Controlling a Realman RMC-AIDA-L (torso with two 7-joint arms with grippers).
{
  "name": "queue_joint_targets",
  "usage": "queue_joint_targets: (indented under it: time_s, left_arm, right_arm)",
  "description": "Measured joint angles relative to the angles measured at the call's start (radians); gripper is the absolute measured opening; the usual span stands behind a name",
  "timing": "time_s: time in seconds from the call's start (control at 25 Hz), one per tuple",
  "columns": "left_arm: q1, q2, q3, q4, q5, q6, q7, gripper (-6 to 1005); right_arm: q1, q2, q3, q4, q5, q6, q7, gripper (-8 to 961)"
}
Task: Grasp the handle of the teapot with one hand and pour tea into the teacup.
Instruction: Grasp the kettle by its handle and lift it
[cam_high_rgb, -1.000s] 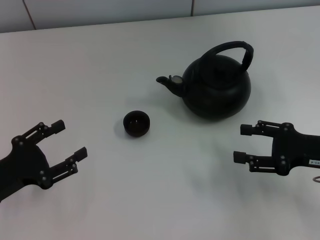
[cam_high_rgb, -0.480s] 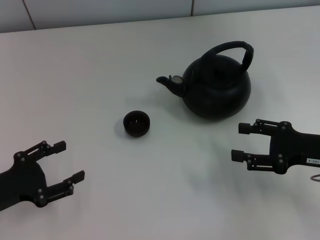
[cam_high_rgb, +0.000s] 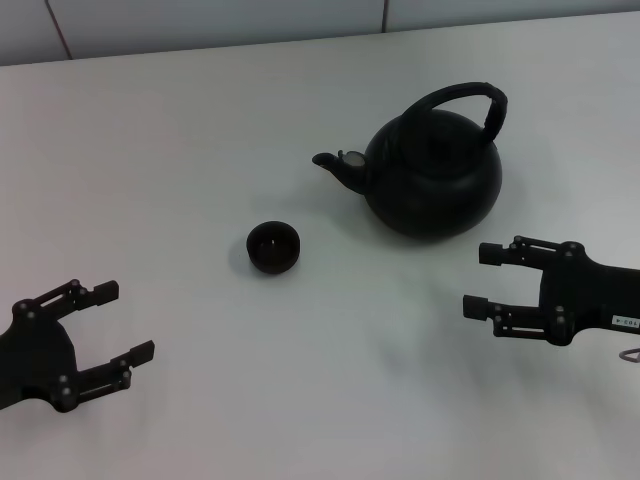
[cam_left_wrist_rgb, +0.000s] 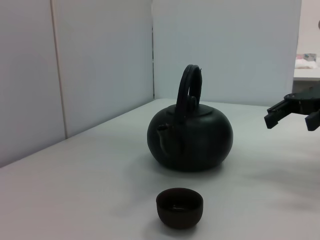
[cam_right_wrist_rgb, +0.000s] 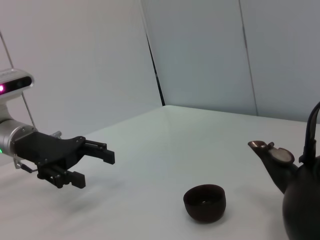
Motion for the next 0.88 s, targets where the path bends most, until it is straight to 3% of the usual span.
queue_joint_targets:
  time_s: [0.24, 0.36, 0.64, 0.88]
  left_arm:
    - [-0.003, 0.012, -0.003, 0.001, 0.001, 0.012, -0.006, 797]
    - [-0.003, 0.013, -0.005, 0.001, 0.0, 0.014, -0.01, 797]
    - [-0.007, 0.013, -0.007, 0.002, -0.007, 0.036, -0.027, 797]
    - [-0.013, 0.014, -0.008, 0.002, -0.009, 0.046, -0.029, 797]
  right_arm:
    - [-0.011, 0.013, 0.0, 0.002, 0.023, -0.003, -0.026, 768]
    - [-0.049, 0.028, 0.0, 0.048, 0.131, 0.001, -0.119, 767]
    - [-0.133, 0.034, 0.0, 0.415, 0.6, 0.112, -0.525, 766]
    - [-0.112, 0.036, 0.01, 0.672, 0.877, 0.181, -0.844, 765]
